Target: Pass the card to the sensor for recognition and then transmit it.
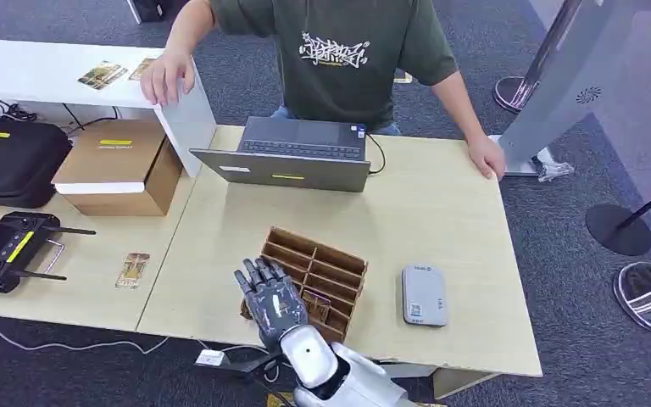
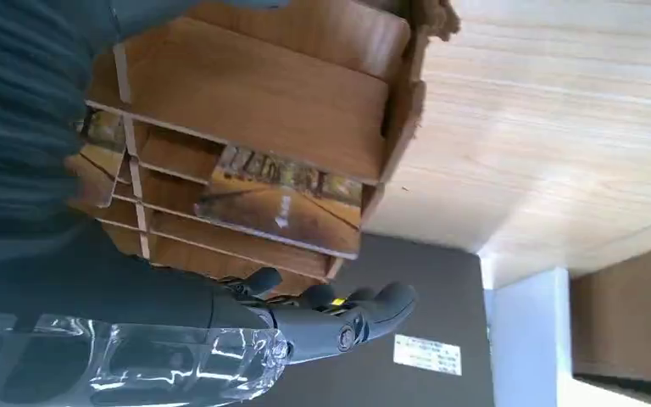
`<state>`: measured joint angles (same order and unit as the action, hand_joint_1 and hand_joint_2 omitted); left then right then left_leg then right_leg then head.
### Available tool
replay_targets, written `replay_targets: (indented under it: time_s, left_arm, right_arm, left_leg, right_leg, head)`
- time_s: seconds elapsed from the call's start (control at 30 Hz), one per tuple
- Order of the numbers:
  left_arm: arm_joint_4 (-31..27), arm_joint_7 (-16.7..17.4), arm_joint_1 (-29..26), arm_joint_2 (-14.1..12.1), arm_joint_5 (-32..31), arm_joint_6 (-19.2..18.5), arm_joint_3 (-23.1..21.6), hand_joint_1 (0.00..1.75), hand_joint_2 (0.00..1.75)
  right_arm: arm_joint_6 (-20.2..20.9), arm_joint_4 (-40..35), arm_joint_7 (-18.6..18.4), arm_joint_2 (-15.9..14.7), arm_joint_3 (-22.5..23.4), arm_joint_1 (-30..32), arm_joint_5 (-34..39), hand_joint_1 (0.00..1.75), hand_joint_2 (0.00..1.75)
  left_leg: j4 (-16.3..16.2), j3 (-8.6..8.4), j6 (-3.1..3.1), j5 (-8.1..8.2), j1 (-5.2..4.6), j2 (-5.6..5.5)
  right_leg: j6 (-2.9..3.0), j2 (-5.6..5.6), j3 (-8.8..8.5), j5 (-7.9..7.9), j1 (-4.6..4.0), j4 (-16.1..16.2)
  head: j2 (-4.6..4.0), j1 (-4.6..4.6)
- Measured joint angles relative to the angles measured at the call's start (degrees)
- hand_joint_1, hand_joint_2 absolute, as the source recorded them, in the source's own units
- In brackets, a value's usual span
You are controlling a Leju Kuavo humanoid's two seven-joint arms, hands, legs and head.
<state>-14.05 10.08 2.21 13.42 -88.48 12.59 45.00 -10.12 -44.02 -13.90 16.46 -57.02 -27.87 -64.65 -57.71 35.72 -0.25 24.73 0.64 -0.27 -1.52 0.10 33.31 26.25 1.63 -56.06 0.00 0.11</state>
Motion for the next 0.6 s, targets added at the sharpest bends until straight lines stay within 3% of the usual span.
replay_targets:
  time_s: [0.6]
  left_arm:
    - [0.0,-0.02,-0.09,0.39,-0.28,0.63,-0.02,0.0,0.0]
  right_arm:
    - [-0.68,0.06,-1.25,-0.35,3.34,1.71,-3.65,0.0,1.75]
  left_leg:
    - [-0.01,-0.01,0.0,0.0,0.0,-0.01]
  right_leg:
    - [0.0,-0.01,0.0,0.0,0.0,0.0]
  head:
    - [0.0,0.0]
